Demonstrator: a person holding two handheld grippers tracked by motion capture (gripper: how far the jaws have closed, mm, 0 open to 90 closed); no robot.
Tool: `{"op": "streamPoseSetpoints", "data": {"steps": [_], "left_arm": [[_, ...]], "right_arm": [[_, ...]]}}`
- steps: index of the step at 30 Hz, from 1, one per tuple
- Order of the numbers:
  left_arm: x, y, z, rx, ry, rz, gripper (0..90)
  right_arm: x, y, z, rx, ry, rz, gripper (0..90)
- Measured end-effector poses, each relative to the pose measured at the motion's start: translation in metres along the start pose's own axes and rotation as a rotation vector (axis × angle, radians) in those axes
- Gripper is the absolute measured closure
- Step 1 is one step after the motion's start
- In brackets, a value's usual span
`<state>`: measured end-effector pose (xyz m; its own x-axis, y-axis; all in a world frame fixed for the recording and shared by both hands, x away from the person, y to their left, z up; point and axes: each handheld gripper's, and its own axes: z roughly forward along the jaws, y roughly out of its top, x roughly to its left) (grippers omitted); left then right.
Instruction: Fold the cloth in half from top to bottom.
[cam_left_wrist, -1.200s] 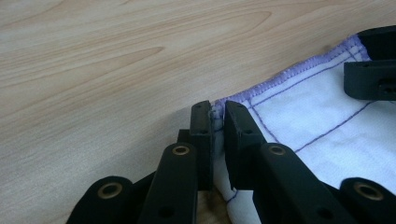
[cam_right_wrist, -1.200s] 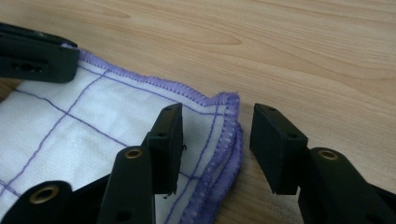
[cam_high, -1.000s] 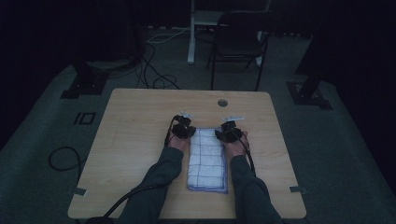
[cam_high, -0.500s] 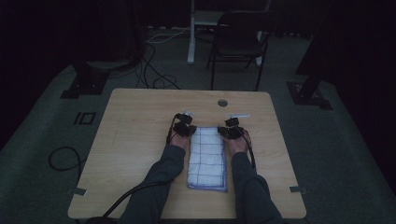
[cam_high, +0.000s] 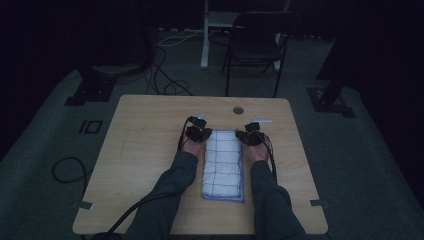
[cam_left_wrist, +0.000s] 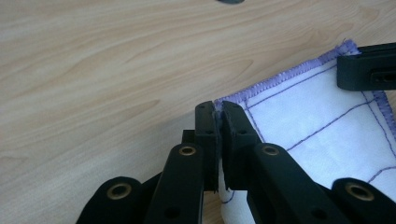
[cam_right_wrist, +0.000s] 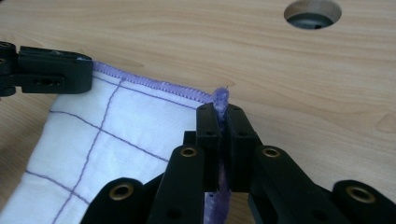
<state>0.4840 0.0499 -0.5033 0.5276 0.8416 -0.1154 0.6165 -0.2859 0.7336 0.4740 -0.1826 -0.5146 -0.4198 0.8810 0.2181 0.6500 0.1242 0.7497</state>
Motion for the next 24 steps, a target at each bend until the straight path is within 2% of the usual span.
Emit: {"op": "streamPoseSetpoints", "data": {"steps": [7,12,24], "left_arm": [[-0.001,0.008,-0.008,-0.033,-0.013,0.015,86.8],[-0.003,0.012,-0.014,-0.058,-0.021,0.022,86.8],[-0.004,0.007,-0.028,-0.105,-0.052,0.019,86.8]], "right_arm": [[-0.003,0.005,-0.011,-0.049,0.03,0.022,87.2],[-0.003,0.008,-0.017,-0.067,0.035,0.016,87.2],[0.003,0.004,-0.03,-0.107,0.047,-0.002,87.2]]}}
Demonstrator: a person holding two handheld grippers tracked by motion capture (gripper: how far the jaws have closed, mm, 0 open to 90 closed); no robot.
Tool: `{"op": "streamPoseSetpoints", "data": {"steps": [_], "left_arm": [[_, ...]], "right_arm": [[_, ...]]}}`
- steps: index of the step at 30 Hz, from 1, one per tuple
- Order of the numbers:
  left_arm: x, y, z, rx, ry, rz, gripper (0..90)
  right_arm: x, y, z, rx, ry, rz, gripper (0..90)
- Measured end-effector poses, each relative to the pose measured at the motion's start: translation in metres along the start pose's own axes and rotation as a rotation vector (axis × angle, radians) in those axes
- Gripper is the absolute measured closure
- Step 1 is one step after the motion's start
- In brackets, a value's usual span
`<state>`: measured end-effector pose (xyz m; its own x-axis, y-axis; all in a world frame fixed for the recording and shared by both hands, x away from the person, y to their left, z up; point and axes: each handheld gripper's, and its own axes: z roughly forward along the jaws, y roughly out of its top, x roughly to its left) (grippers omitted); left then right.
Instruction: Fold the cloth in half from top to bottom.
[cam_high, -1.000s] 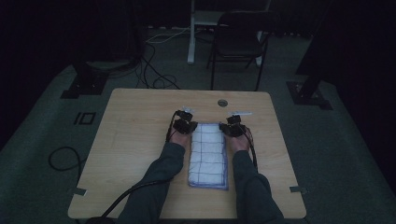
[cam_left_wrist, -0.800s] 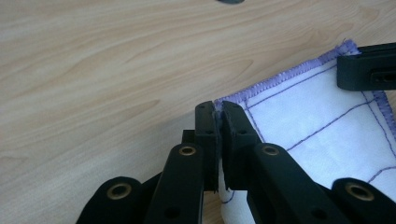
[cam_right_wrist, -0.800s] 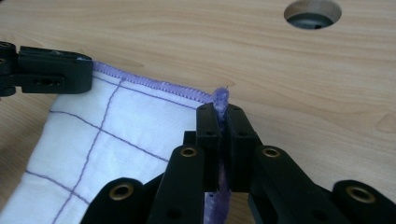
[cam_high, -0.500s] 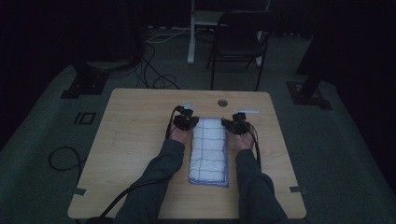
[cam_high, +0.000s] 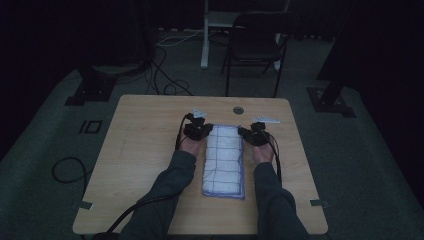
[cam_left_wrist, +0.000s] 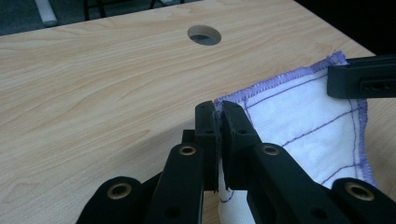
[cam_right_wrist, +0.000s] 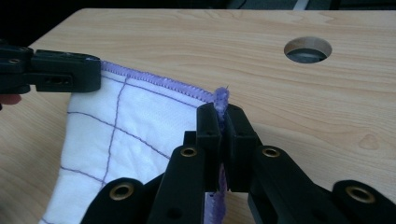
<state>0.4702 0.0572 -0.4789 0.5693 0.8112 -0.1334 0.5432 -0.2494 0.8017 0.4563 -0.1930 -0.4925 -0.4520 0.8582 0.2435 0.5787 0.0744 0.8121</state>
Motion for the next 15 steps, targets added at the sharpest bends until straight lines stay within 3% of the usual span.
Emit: {"op": "streamPoseSetpoints", "data": {"steps": [15], "left_arm": [[-0.009,0.0,-0.022,-0.054,-0.028,0.034,86.8]], "right_arm": [[0.01,0.001,-0.02,-0.042,0.01,-0.044,87.2]]}}
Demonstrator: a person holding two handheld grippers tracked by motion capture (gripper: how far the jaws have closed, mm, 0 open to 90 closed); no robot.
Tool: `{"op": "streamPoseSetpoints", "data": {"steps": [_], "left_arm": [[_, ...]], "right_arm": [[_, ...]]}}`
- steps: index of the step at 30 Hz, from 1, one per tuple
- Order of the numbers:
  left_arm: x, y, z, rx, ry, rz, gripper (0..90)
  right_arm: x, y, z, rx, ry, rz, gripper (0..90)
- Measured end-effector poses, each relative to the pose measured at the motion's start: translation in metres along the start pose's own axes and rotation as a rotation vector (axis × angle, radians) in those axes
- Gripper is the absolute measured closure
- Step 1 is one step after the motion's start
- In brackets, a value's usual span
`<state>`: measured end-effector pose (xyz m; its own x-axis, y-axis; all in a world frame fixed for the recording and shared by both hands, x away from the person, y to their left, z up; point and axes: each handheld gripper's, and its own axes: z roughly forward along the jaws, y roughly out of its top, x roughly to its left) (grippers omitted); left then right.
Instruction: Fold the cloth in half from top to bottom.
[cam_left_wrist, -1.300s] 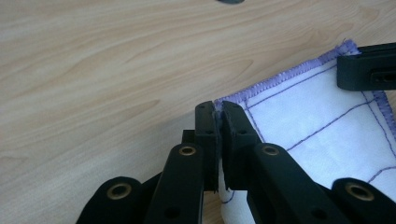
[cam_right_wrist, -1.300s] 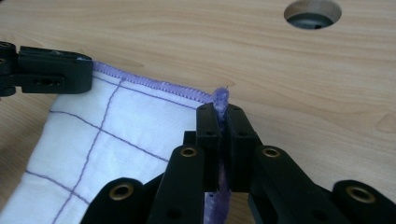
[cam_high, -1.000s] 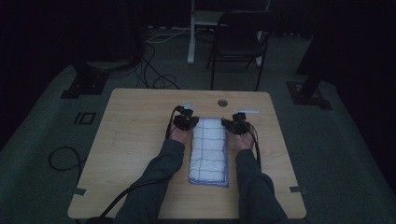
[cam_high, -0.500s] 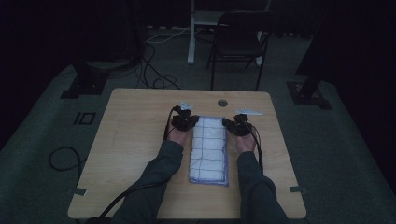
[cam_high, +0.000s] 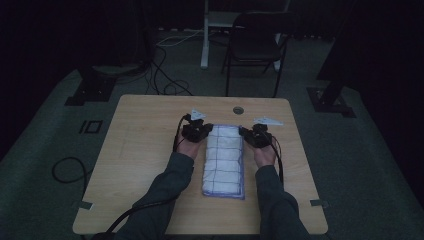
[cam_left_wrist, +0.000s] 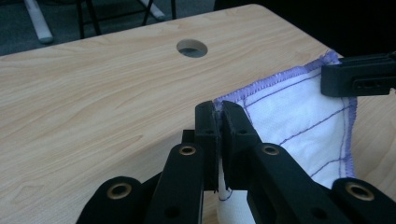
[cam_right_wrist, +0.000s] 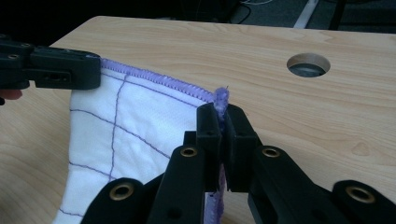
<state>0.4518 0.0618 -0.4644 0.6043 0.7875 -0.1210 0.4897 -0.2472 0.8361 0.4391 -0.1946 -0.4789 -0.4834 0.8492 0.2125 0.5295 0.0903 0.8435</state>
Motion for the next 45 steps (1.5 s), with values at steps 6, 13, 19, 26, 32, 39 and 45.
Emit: {"op": "streamPoseSetpoints", "data": {"steps": [6,13,19,26,32,39,45], "left_arm": [[-0.006,0.002,-0.01,-0.025,-0.013,0.012,86.7],[-0.013,-0.001,-0.022,-0.057,-0.03,0.019,86.7],[-0.017,-0.004,-0.03,-0.083,-0.045,0.016,86.7],[-0.02,-0.012,-0.042,-0.113,-0.061,0.011,86.7],[-0.024,-0.022,-0.051,-0.133,-0.078,0.002,86.6],[-0.029,-0.033,-0.059,-0.142,-0.095,-0.004,86.6],[-0.036,-0.044,-0.065,-0.139,-0.112,0.001,86.5]], "right_arm": [[0.002,0.0,-0.008,-0.016,0.002,-0.016,87.2],[0.008,-0.003,-0.021,-0.039,0.009,-0.035,87.2],[0.012,-0.006,-0.03,-0.061,0.022,-0.042,87.2],[0.021,-0.008,-0.042,-0.077,0.038,-0.072,87.2],[0.027,-0.014,-0.049,-0.082,0.05,-0.1,87.2],[0.032,-0.022,-0.055,-0.08,0.057,-0.111,87.2],[0.034,-0.032,-0.059,-0.073,0.064,-0.108,87.2]]}}
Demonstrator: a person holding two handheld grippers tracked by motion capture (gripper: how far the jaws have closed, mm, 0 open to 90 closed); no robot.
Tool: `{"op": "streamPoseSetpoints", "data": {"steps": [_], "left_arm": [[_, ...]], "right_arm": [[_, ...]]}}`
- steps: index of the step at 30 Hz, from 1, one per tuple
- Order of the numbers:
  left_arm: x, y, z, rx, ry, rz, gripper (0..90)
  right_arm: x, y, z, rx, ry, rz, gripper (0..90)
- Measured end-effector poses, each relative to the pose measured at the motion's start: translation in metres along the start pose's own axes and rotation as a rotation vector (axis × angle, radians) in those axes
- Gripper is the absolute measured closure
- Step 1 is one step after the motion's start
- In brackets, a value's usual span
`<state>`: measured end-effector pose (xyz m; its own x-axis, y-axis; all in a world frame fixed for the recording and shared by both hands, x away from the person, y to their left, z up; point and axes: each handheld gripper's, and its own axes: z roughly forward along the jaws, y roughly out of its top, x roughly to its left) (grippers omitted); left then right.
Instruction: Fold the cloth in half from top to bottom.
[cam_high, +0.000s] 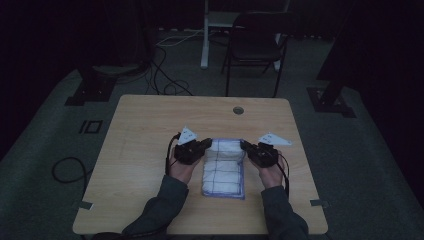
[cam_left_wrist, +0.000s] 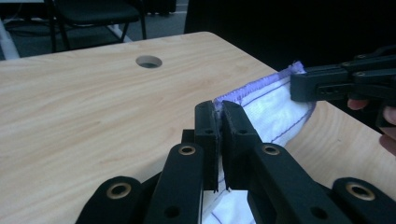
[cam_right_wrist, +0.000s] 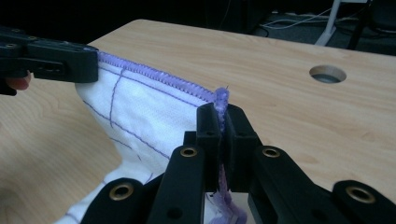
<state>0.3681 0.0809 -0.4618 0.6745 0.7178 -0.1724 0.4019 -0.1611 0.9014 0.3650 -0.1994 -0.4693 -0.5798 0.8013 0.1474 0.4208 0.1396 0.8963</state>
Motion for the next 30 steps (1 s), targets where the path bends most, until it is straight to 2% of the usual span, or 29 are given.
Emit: {"op": "streamPoseSetpoints", "data": {"steps": [16,30], "left_arm": [[-0.002,-0.027,-0.005,0.044,-0.01,-0.009,86.3],[-0.011,-0.042,-0.012,0.061,-0.033,-0.013,85.9]], "right_arm": [[0.011,-0.027,-0.004,0.037,0.032,0.004,87.1],[0.016,-0.045,-0.007,0.072,0.043,0.01,87.1]]}}
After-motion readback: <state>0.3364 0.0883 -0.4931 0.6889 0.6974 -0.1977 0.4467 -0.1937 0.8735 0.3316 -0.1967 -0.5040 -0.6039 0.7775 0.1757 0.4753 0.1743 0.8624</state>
